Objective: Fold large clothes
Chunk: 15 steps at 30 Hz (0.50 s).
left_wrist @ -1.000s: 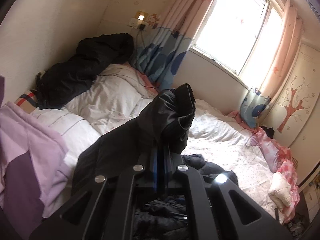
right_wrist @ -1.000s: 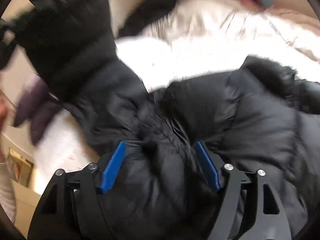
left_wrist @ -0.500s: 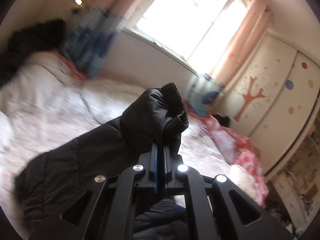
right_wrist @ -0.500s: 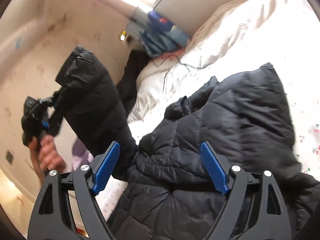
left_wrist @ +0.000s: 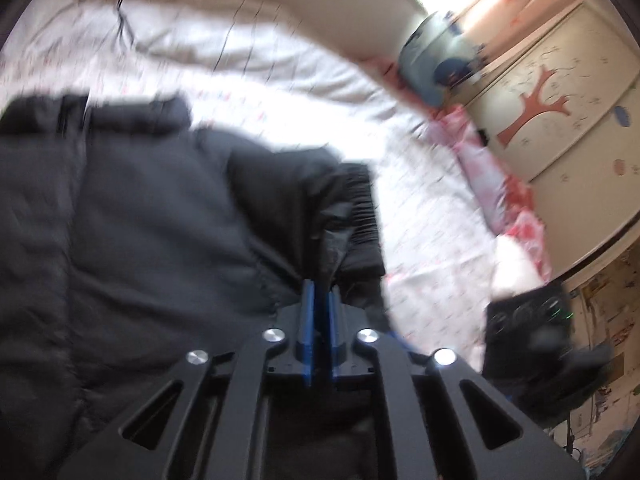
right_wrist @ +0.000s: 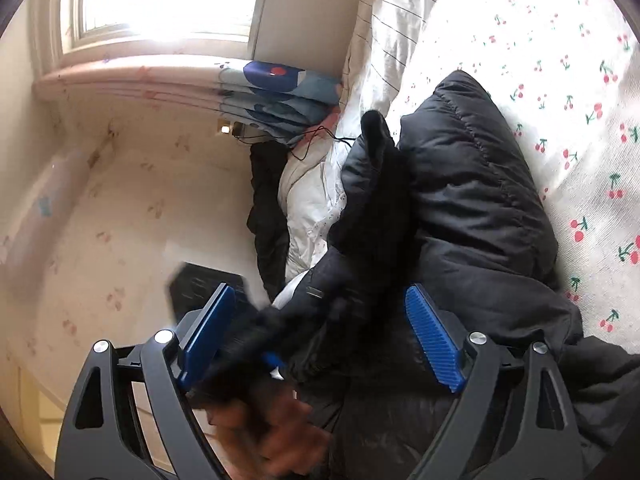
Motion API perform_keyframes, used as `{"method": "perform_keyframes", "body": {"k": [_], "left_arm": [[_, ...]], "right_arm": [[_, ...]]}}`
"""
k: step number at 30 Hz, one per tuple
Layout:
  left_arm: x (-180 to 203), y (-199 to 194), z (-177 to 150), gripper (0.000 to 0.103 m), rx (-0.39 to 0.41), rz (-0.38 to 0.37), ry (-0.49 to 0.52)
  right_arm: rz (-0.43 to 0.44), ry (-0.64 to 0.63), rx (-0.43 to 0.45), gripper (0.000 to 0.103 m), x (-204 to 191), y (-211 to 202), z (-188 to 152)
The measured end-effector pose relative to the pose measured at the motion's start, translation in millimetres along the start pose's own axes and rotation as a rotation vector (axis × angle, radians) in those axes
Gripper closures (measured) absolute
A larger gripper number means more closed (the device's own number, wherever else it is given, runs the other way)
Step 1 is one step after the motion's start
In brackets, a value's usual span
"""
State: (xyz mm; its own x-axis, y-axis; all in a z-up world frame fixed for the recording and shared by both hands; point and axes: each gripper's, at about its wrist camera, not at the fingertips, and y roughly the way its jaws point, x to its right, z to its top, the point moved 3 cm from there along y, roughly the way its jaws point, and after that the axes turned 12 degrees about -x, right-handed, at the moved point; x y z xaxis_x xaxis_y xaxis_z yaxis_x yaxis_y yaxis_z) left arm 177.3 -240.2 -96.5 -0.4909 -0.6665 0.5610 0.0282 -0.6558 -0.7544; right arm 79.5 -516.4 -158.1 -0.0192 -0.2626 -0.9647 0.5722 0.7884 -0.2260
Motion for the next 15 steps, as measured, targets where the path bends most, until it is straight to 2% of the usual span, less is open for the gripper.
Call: {"method": "perform_keyframes", "body": {"k": [2,6,9,10,12,13,14,15], "left_arm": [[-0.4,3.9,-7.2,0.061,-0.025,0.012,0.021],[6.6,-7.9,-21.3,0.035,-0.055,0.085,0.113],[5.9,-40.2,-33.6,0.027,-0.038,0.113,0.158],[1.8,-49.8,-36.6,0.023,-0.025,0.114,0.156],[-9.4,-76.8,-43.2,0.022,0.015,0.118,0.14],[-17.3,-92.9,-46.9,0.02,0.043,0.122,0.128],[-27.6,-109.8,-50.5,0.02,0.078,0.146,0.111],[-37.6,-124.5,-52.4,0.02,0.111,0.188,0.093]], "right_arm": [[-0.004,0.013,-0.002,0.018,5.3,2.4,2.7],[-0.013,0.009,-0.005,0.014,3.7,10.6,7.8],[-0.037,-0.008,-0.013,0.013,2.7,20.4,11.9],[-0.044,-0.014,-0.014,0.013,3.7,23.9,12.8],[-0.076,-0.05,-0.022,0.014,3.5,30.9,13.2],[-0.087,-0.08,-0.022,0.022,2.2,33.4,12.4],[-0.089,-0.105,-0.021,0.046,1.4,35.3,11.9],[-0.096,-0.104,-0.014,0.063,3.6,35.8,12.0]]}}
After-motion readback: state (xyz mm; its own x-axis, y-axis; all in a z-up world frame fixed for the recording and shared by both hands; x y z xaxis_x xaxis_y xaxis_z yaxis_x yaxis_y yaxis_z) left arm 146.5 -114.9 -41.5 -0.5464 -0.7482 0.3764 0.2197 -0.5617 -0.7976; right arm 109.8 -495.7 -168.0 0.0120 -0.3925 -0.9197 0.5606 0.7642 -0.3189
